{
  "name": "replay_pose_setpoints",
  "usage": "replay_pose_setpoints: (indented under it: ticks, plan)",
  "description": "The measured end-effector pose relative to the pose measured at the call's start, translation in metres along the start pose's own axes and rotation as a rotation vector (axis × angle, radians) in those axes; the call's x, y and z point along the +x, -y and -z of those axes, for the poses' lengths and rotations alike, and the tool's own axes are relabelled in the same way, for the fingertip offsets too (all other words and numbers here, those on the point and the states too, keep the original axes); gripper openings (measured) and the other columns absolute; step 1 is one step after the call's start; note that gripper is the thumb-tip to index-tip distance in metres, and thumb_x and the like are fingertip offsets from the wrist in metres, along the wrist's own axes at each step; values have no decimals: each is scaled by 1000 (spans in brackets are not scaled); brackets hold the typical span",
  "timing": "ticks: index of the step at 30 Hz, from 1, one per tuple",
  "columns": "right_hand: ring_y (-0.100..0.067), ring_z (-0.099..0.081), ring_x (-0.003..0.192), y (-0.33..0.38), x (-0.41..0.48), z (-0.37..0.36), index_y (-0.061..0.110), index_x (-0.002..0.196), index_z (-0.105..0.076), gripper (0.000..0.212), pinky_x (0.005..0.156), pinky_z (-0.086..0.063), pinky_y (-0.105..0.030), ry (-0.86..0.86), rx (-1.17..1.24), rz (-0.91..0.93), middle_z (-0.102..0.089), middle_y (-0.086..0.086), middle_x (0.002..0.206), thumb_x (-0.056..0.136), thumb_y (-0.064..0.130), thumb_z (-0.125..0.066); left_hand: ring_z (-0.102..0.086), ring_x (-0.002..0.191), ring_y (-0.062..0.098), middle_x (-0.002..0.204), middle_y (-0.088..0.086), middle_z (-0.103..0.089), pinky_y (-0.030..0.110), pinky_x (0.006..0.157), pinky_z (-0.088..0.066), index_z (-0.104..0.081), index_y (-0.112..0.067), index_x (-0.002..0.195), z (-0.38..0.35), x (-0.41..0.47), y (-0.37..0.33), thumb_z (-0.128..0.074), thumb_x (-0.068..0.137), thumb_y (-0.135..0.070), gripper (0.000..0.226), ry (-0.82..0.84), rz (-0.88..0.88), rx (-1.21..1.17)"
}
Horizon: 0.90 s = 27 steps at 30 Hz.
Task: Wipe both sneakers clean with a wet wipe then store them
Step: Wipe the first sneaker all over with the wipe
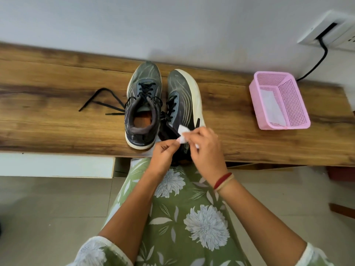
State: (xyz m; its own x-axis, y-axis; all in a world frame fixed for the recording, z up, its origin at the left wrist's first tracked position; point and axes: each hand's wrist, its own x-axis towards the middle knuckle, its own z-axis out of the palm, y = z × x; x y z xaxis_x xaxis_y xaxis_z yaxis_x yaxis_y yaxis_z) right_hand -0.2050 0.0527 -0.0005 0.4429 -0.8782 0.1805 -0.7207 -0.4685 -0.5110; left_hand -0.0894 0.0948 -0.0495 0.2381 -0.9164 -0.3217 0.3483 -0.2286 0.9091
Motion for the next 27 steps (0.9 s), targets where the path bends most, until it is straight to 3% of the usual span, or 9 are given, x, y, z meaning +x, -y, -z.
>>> replay_pose_setpoints:
  ticks: [3, 7, 10, 13, 15, 17, 20, 24, 27]
  plan:
    - [-18, -52, 80, -2, 9, -2, 10, 93, -72, 18, 73, -35, -24, -50, 15, -86, -57, -3, 81, 83, -1, -63, -42, 74, 28, 78, 21, -49, 37, 69, -34, -52, 22, 75, -1, -1, -2, -62, 81, -39, 63, 4, 19, -11]
    - [-18, -52, 80, -5, -6, 6, 10, 94, -71, 20, 69, -36, -21, 53, -40, 76, -58, -3, 81, 81, -2, -64, -48, 71, 26, 72, 19, -55, 35, 71, -40, -61, 13, 75, -2, -4, -4, -55, 87, -20, 36, -2, 18, 10]
    - [-18, -50, 79, -15, 7, 10, 11, 93, -72, 15, 70, -42, -28, -39, 6, -73, -57, -2, 80, 84, 3, -63, -31, 66, 23, 69, 13, -40, 32, 69, -34, -45, 10, 59, -5, -2, -3, -59, 86, -35, 54, -8, -1, 23]
    - [-10, -49, 80, -10, -8, 12, 13, 94, -71, 15, 74, -43, -22, 134, 36, 67, -58, 1, 83, 84, 6, -64, -27, 60, 24, 64, 12, -37, 34, 61, -29, -42, 5, 61, -1, -2, -2, -54, 89, -43, 57, -50, 17, 66]
    - [-4, -54, 82, -11, -18, 24, 16, 96, -70, 17, 74, -47, -15, 86, 240, -86, -62, 3, 90, 84, 7, -63, -37, 60, 19, 63, 9, -40, 34, 61, -32, -49, -3, 67, 0, -1, -5, -45, 95, -44, 49, -112, 41, 124]
    - [-5, -61, 86, -19, -17, 41, 19, 92, -69, 19, 72, -48, -11, -172, 654, -416, -67, 1, 95, 84, 3, -63, -49, 68, 13, 72, 1, -53, 33, 72, -43, -57, -12, 76, -3, 3, -11, -38, 99, -42, 41, -161, 82, 176]
    - [-8, -64, 91, -37, -15, 56, 16, 93, -68, 17, 76, -51, -19, -371, 1003, -720, -69, 1, 98, 87, 3, -60, -57, 76, 4, 86, -7, -61, 21, 73, -47, -59, -22, 95, -8, 10, -21, -35, 102, -33, 27, -148, 224, 28]
    - [-18, -64, 94, -41, -12, 52, 14, 101, -67, 20, 79, -55, -28, -259, 1090, -755, -68, -5, 109, 88, 2, -58, -66, 98, 12, 111, 2, -69, 30, 92, -48, -57, -14, 121, -10, 22, -28, -41, 100, -37, 35, -57, 369, -152]
    - [-17, -65, 93, -32, -2, 44, 13, 99, -69, 19, 80, -54, -30, -185, 1047, -690, -70, -6, 104, 88, 1, -58, -69, 82, 8, 100, 1, -72, 21, 74, -55, -61, -15, 106, -13, 27, -32, -42, 100, -31, 26, 14, 345, -106]
